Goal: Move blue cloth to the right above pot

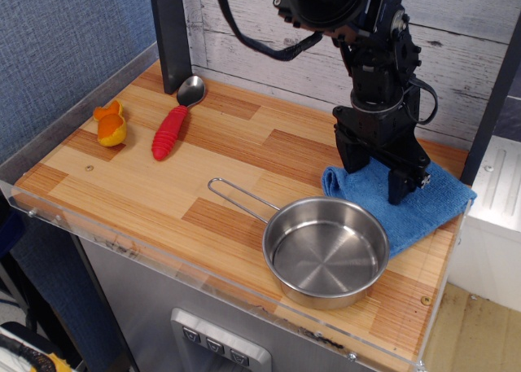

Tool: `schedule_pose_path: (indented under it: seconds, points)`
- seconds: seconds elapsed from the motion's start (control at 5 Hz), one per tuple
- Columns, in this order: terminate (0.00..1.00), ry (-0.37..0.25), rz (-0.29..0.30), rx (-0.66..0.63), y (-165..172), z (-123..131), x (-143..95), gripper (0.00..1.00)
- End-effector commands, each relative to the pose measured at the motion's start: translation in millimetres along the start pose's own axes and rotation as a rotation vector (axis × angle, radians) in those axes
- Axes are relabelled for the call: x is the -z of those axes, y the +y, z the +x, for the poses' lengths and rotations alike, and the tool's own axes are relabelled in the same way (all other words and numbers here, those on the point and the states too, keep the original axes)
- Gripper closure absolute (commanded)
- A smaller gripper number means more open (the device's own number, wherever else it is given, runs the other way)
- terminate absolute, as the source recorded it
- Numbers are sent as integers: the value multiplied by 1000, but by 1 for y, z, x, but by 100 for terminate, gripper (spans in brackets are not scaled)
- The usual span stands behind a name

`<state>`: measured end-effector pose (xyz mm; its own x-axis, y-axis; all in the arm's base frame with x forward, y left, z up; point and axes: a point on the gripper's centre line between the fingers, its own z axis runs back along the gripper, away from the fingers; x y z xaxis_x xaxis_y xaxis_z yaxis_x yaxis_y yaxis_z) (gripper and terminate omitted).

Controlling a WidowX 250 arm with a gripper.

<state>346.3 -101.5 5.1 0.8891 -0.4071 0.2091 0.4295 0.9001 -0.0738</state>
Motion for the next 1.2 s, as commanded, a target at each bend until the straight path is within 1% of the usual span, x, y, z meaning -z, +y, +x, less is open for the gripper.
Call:
schedule_pose_path:
  seconds: [0.0,0.2,0.4,0.6,0.8,1.0]
  points:
    - [0,-38,27,-130,11,-22,-18,0]
    - [0,-78,66,-180,19,-21,-36,0]
    - [0,-130,92,-206,23,-18,-57,0]
    - [0,-166,127,-224,25,-15,-75,0]
    - [0,-194,133,-230,26,-13,-86,0]
    - [0,-240,140,-253,25,-12,-111,0]
